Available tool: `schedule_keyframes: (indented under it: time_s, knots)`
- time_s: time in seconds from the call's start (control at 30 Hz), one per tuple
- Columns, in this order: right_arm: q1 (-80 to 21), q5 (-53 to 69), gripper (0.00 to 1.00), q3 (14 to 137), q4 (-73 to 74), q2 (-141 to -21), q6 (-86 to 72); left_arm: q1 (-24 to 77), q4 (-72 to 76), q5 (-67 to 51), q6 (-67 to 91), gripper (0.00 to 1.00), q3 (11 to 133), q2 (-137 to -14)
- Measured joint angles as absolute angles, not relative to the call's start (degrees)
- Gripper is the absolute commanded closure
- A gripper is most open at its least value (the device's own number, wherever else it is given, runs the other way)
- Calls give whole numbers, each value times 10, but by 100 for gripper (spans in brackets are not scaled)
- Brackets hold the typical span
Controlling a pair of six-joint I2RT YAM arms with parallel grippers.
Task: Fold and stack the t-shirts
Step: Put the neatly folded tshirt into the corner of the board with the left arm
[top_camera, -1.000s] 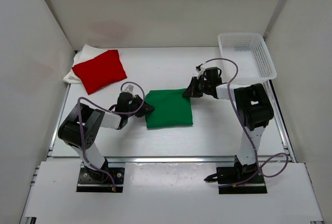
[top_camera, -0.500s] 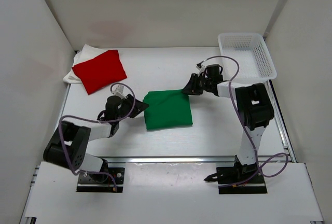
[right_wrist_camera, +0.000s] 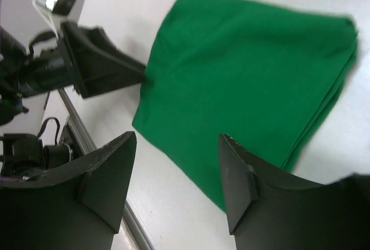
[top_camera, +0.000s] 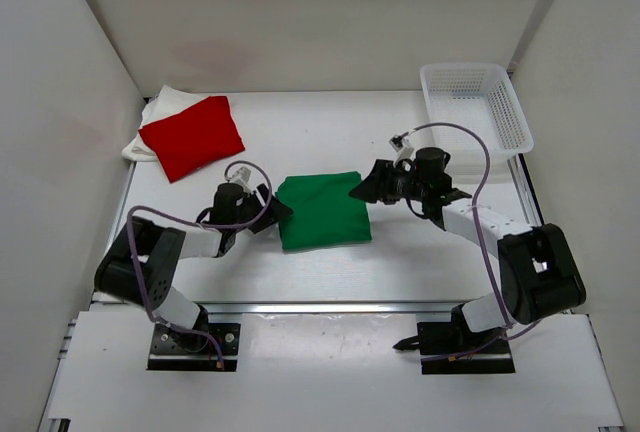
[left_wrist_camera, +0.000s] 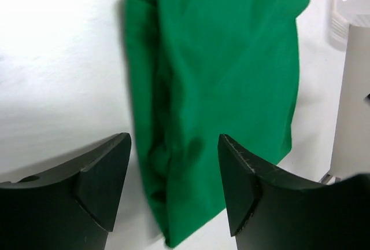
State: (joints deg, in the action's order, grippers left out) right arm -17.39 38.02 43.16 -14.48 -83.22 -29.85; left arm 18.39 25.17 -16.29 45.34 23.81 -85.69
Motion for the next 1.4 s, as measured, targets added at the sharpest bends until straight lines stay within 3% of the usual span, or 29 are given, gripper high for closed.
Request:
schedule_keyframes:
  time_s: [0.07, 0.13, 0.27, 0.57, 0.8, 0.93, 0.97, 1.0, 1.03, 1.1, 1.3, 1.4]
  knots:
    - [-180, 377, 43, 407, -146, -822, -300, 196, 274, -166, 456, 43, 257, -890]
    - [-182, 377, 43, 384, -149, -812, -304, 208, 295, -174, 458, 67, 281, -937]
    - [-174, 381, 42, 358, -154, -792, -308, 225, 312, -189, 479, 97, 344, -1015]
    - [-116, 399, 42, 290, -161, -717, -315, 211, 195, -199, 490, 100, 625, -1117]
    - [-107, 401, 42, 283, -157, -710, -312, 70, 142, -221, 488, 100, 806, -1111]
    - [-126, 402, 42, 281, -159, -720, -313, -70, 154, -215, 501, 68, 767, -1073]
    - [-133, 401, 43, 280, -159, -722, -313, -106, 169, -213, 511, 51, 731, -1055]
    - [-140, 401, 42, 279, -159, -723, -313, -145, 182, -207, 525, 9, 682, -1033]
    - [-147, 399, 41, 278, -159, -723, -312, -186, 188, -197, 538, 1, 638, -1016]
    - [-166, 394, 38, 273, -159, -723, -311, -253, 202, -175, 566, 1, 568, -996]
    - [-216, 360, 1, 235, -146, -710, -312, -284, 182, -126, 589, 1, 464, -957]
    - [-237, 321, 1, 219, -118, -674, -304, -257, 173, -115, 588, 1, 436, -909]
